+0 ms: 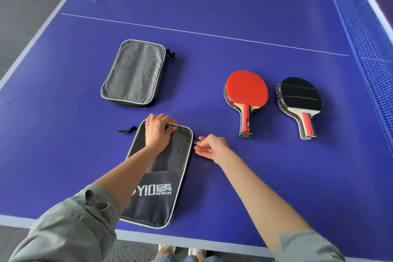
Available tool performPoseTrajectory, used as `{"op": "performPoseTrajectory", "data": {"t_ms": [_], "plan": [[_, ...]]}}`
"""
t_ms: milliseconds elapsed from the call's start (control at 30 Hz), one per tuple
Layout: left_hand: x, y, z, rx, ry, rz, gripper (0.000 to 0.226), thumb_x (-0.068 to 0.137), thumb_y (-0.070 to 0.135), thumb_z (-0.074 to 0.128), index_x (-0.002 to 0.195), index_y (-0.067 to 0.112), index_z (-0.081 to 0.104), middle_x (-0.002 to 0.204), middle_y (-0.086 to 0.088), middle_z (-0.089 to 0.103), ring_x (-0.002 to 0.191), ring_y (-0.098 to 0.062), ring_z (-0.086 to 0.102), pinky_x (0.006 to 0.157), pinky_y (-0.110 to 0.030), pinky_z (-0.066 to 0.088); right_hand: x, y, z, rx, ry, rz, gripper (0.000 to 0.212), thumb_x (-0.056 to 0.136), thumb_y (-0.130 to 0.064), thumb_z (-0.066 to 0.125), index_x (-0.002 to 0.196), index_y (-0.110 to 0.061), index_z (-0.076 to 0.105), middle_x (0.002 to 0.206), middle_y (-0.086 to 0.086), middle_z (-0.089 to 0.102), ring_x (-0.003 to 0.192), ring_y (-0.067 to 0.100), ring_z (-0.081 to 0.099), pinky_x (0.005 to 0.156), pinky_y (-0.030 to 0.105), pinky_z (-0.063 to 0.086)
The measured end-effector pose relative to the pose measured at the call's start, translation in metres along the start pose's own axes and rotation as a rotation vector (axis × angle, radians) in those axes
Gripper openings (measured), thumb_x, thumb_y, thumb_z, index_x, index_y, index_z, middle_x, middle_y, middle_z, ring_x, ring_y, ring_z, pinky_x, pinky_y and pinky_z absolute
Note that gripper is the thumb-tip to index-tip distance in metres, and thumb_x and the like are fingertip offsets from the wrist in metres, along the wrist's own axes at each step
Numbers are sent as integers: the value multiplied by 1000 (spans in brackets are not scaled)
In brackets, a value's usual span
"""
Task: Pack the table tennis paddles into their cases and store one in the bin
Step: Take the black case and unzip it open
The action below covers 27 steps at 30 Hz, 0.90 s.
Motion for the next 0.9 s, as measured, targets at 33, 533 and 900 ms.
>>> {"op": "performPoseTrajectory", "data": {"t_ms": [33, 533, 900], "plan": [[0, 0, 1, 1, -12, -8, 16, 82, 20, 70, 97, 14, 71, 98, -4, 67, 100, -31, 46, 97, -32, 28, -1, 4, 0, -2, -14, 5, 17, 80, 14, 55, 83, -1, 63, 75, 15, 65, 66, 23, 66, 70, 36, 56], [-89, -15, 45, 363, -238, -43, 64, 83, 75, 20, 142, 56, 3, 159, 14, -9, 141, -35, -28, 104, -68, -16, -4, 2, -5, 105, 44, -207, 14, 81, 8, 62, 94, 9, 67, 73, 14, 67, 65, 21, 66, 59, 23, 59], [-83, -17, 57, 452, -284, -94, 62, 87, 71, 13, 141, 54, -11, 158, 11, -17, 140, -40, -26, 104, -72, -10, -34, 80, -10, -168, -72, -83, 8, 78, 10, 64, 85, 10, 67, 66, 14, 66, 55, 21, 64, 55, 28, 60]]}}
Point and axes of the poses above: each hand's wrist, its own x-axis towards the middle knuckle, its own z-axis out of the palm, y = z × x, the point moved 9 cm from there along x, towards the middle knuckle
